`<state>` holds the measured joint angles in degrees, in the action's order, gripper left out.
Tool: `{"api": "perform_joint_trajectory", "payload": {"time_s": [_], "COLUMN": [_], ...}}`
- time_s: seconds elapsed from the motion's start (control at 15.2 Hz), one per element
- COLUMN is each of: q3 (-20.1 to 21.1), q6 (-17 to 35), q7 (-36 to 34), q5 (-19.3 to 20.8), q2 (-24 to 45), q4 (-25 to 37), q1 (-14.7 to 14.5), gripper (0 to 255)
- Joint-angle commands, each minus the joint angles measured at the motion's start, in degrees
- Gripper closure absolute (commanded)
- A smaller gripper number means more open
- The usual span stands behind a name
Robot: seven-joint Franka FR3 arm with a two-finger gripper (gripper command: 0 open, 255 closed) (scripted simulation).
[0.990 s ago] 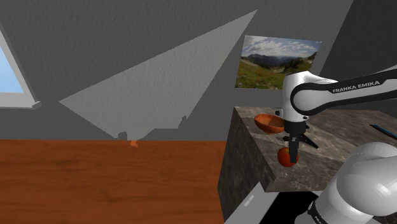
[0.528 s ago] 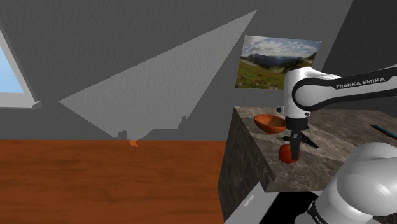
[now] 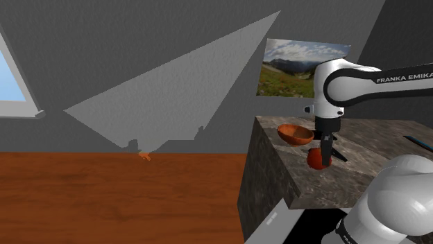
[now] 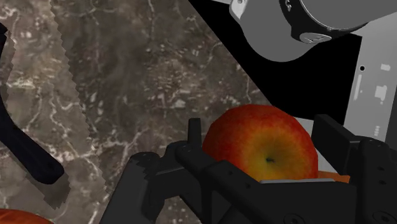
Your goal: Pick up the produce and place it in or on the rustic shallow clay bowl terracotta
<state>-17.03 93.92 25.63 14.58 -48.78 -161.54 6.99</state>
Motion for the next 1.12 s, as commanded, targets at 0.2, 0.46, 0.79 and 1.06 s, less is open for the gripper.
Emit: {"api": "perform_joint_trajectory", "payload": {"time_s": [0.2, 0.46, 0.79, 1.06], "q3": [0.9, 1.7, 2.5, 3.0], "q6": [-4.4, -7.7, -11.6, -14.4], "q7": [0.3, 0.4, 0.6, 0.8], "q5": [-0.8, -1.5, -2.2, -2.8], "q2": [-1.2, -1.8, -2.0, -2.0], "q4": [3.2, 6.0, 9.6, 12.5], "q1": [-0.2, -0.4, -0.6, -0.8], "gripper": [255, 255, 255, 255]}}
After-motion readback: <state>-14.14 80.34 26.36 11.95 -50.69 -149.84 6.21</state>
